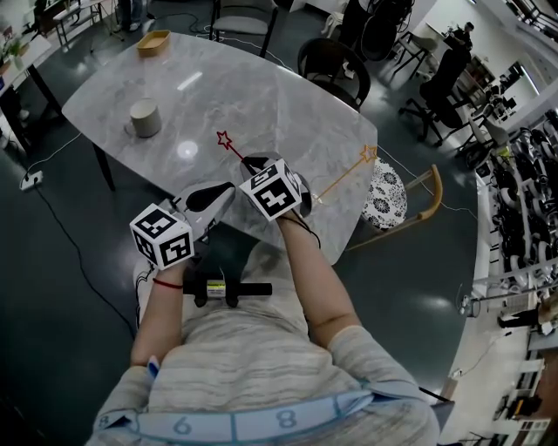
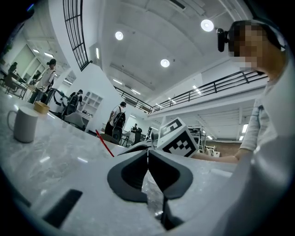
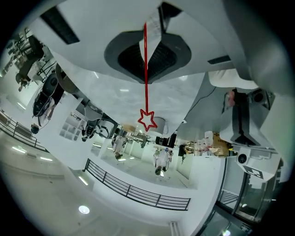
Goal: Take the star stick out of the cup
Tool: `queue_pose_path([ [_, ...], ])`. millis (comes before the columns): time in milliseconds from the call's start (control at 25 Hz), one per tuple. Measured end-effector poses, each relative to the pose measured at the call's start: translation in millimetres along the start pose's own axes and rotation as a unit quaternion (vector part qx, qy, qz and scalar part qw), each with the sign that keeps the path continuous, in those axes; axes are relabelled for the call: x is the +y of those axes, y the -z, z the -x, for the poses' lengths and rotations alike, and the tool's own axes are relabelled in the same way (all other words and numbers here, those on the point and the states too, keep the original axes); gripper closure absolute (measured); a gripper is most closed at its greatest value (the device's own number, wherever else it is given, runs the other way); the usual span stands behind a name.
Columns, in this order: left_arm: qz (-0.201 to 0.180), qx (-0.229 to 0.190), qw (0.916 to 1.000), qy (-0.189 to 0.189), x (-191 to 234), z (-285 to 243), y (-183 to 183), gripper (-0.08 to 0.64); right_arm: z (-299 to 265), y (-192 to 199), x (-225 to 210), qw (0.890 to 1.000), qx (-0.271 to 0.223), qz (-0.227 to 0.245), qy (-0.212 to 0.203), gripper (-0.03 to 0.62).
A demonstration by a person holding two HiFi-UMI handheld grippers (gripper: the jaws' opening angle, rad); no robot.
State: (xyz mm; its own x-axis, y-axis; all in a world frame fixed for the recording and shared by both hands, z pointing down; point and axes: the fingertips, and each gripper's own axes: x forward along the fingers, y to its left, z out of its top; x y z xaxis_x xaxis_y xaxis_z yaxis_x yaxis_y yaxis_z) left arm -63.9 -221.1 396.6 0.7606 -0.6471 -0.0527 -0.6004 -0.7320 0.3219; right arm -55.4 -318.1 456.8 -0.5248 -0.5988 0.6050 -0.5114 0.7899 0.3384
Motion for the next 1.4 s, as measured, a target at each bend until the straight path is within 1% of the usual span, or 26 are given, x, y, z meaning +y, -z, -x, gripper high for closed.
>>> queue_pose_path([
  [280,0.004,0.004,1.0000,0.002,2,-3,1,0.543,-14,13,0,1.000,0.021,-0.004,-0.008,0.569],
  [480,0.004,0.004,1.0000,-0.001,5,-3,1,0.541,-20,16,1,1.000,0.018,-0.005,-0.013,0.569],
  [720,0.008,0.004,1.0000,-0.005,5,-4,-2,0.541,-10,8,-1,1.000,-0.005,-0.026,-0.014,0.568],
  [1000,0.009,0.004,1.0000,0.000,4,-9,-1,0.541,9,-6,-10,0.997,-0.042,-0.061,0.000,0.568],
  [1200,0.009,0.004,0.9999,0.000,3,-11,-1,0.541,33,-14,-22,0.992,-0.082,-0.094,0.008,0.568],
  [1400,0.011,0.004,0.9999,0.004,2,-13,2,0.541,62,-22,-30,0.983,-0.127,-0.134,0.012,0.568],
])
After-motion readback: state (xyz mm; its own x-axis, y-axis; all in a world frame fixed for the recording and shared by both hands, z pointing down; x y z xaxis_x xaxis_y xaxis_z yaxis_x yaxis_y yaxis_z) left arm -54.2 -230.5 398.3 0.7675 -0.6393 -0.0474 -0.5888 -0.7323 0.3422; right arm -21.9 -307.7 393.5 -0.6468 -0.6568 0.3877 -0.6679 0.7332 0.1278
